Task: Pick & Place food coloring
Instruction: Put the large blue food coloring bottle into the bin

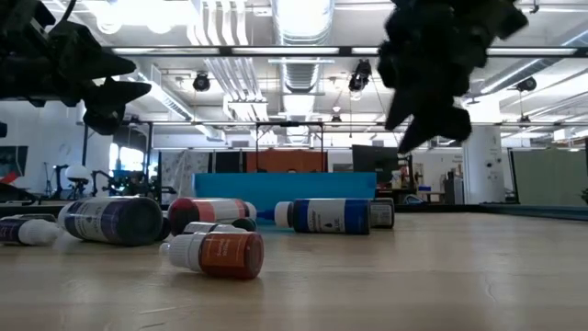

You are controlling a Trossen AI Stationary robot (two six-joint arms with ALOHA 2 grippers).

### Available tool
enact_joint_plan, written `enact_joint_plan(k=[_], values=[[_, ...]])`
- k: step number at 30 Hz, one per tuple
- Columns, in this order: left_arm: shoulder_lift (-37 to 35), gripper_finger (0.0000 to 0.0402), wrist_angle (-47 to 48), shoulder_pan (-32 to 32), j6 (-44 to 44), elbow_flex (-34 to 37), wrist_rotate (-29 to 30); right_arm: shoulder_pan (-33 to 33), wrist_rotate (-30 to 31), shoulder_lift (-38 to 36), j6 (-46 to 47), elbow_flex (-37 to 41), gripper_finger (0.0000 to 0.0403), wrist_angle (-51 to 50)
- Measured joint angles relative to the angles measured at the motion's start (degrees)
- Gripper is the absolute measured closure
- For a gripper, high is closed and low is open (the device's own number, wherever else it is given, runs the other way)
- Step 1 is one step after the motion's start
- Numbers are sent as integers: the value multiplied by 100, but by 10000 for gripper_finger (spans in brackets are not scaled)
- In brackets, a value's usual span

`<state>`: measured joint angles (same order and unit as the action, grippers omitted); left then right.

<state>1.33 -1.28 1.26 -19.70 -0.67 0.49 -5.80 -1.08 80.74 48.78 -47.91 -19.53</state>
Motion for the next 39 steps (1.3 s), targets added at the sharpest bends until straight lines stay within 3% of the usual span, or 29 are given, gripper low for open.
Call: enact_joint_plan(k=[10, 13, 23, 35, 39], values=[[0, 241, -20, 0, 0, 0, 2, -48, 719, 1218, -1122, -1924, 197, -2365], [-1, 241, -20, 0, -291, -1, 2, 8, 756, 1489, -1148, -2272, 197, -2356], [-1, 241, -71, 0, -2848, -2, 94, 57, 730, 2384, -1441, -2989, 197, -2230], [-1, 241, -440, 0, -4905, 0, 103, 52, 719, 2370, -1593, -2969, 197, -1989], [32, 241, -431, 0, -5037, -1, 184, 83, 706, 2437, -1804, -2957, 197, -1678]])
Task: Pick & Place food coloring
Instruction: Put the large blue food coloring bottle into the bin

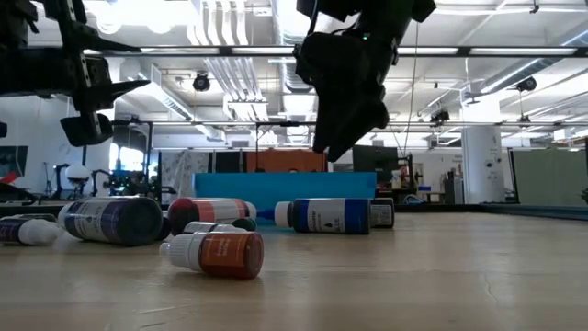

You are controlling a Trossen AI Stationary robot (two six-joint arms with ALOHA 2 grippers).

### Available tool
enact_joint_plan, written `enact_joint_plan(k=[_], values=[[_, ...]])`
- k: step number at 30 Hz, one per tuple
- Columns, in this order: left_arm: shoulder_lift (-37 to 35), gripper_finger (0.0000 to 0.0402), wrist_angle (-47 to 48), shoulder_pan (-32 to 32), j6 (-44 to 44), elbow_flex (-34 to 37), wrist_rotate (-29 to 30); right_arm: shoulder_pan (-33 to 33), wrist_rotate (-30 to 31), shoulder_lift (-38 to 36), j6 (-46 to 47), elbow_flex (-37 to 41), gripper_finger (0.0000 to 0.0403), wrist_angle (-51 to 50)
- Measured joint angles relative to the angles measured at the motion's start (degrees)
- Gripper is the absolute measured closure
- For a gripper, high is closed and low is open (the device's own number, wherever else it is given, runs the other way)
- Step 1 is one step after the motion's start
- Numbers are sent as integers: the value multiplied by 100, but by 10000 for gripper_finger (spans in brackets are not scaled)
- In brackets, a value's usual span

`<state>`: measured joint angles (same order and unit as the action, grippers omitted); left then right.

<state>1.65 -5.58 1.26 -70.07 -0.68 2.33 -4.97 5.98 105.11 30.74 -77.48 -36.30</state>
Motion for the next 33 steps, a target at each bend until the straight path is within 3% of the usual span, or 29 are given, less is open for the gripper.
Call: enact_joint_plan(k=[10, 18, 33], values=[[146, 241, 422, -54, 783, -1, -137, -100, -869, 245, -1225, 3, 197, 407], [303, 241, 570, -72, 1583, -16, -284, -125, -706, 656, -1234, -53, 197, 700], [532, 241, 625, -72, 1897, -14, -288, -116, -165, 1718, -1117, -1072, 197, 364]])
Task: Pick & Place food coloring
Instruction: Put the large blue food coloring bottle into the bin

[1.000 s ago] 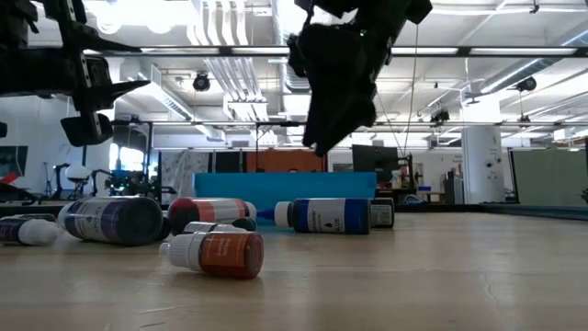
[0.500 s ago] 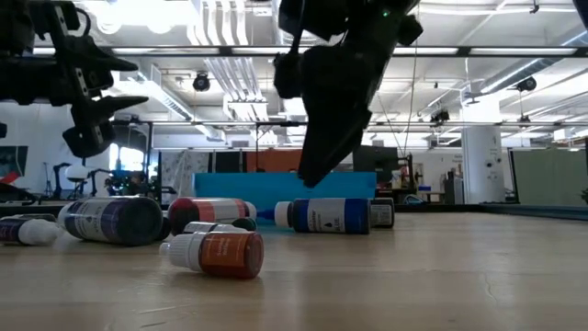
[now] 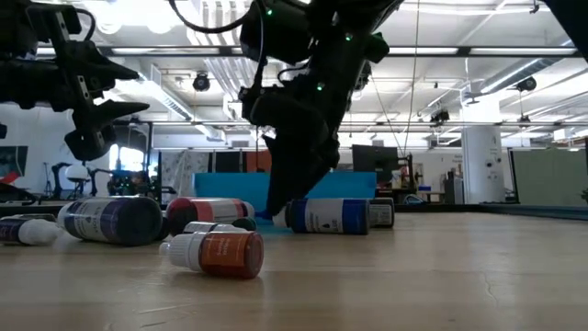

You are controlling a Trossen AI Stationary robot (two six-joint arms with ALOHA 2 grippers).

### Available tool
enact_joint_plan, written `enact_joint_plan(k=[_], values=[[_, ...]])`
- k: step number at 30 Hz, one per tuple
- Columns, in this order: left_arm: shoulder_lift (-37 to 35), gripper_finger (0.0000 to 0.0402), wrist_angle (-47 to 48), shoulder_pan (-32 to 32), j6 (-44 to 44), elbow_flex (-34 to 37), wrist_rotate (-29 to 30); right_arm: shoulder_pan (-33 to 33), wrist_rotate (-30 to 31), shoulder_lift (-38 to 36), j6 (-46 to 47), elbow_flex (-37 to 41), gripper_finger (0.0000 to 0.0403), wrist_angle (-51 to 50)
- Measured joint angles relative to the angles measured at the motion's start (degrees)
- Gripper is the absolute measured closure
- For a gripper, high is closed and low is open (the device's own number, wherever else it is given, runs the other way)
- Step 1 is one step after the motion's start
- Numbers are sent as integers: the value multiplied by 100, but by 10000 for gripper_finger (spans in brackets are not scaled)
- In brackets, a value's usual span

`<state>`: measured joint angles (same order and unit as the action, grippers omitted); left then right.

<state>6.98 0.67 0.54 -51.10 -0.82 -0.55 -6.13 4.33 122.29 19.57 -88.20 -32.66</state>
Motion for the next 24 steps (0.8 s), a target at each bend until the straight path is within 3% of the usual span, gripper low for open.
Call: enact_joint_plan(k=[9, 17, 24], values=[[69, 241, 11, 0, 26, 2, -1, -2, -106, 121, 18, -11, 205, -174], [114, 241, 15, 0, 152, 4, -1, 3, -128, 117, 12, -31, 270, -712], [123, 241, 15, 0, 152, 7, -1, 2, -139, 77, 297, -261, 270, -707]])
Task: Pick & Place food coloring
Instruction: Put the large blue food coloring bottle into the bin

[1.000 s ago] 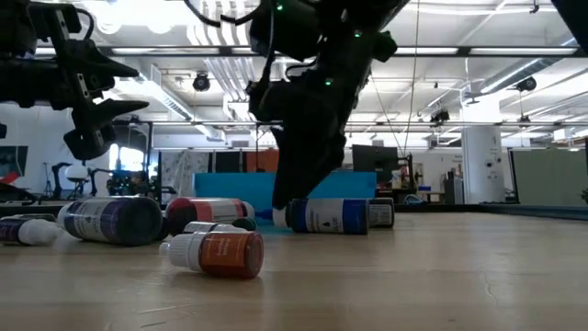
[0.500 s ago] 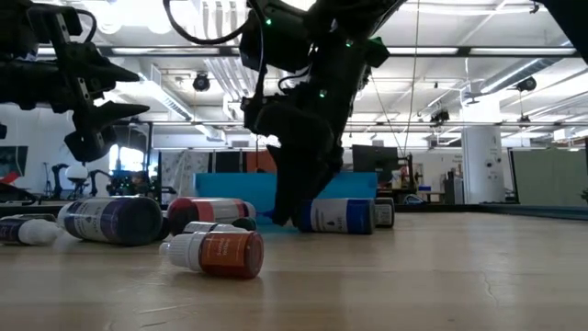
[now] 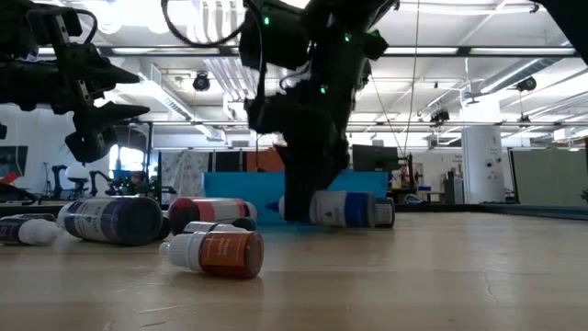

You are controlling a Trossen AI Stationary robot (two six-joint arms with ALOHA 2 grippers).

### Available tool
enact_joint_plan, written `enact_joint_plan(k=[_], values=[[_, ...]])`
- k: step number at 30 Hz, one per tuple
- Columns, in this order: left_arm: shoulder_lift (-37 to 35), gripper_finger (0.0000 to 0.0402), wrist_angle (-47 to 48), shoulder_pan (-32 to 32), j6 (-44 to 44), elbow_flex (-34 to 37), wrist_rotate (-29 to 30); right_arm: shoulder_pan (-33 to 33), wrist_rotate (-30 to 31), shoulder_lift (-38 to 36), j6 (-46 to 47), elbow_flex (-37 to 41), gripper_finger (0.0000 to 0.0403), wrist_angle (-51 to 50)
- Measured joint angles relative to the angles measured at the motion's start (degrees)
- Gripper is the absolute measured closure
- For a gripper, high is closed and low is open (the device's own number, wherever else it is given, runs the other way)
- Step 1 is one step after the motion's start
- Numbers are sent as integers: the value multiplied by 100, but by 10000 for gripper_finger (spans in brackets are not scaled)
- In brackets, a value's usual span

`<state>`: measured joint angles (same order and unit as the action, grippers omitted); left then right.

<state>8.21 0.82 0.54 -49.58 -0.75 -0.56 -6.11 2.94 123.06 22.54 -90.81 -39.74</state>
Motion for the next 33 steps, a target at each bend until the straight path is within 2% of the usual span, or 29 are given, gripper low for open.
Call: enact_joint_plan(k=[6, 9, 11, 14, 19, 24, 27, 33], values=[[7, 241, 0, 0, -2, 2, 0, 0, 133, -564, 21, -306, 271, 6], [7, 241, 0, 0, -3, 2, 0, 24, 929, -1051, 85, -367, 271, 133], [7, 241, 0, 0, -4, 2, 2, 122, 1606, -1405, 131, -274, 271, 555], [9, 241, -29, 0, -30, 7, 14, 427, 2322, -1740, 405, 65, 271, 1453], [13, 241, -123, 1, -97, 11, 21, 769, 3433, -1910, 1088, 1048, 261, 2956], [17, 241, -146, 0, -221, 9, 26, 763, 4160, -2006, 1895, 1967, 258, 3400], [17, 241, -157, 0, -388, 9, 27, 750, 4355, -2062, 1953, 2328, 260, 3464], [20, 241, -176, 1, -584, 9, 48, 752, 4375, -2096, 2202, 2948, 247, 3451]])
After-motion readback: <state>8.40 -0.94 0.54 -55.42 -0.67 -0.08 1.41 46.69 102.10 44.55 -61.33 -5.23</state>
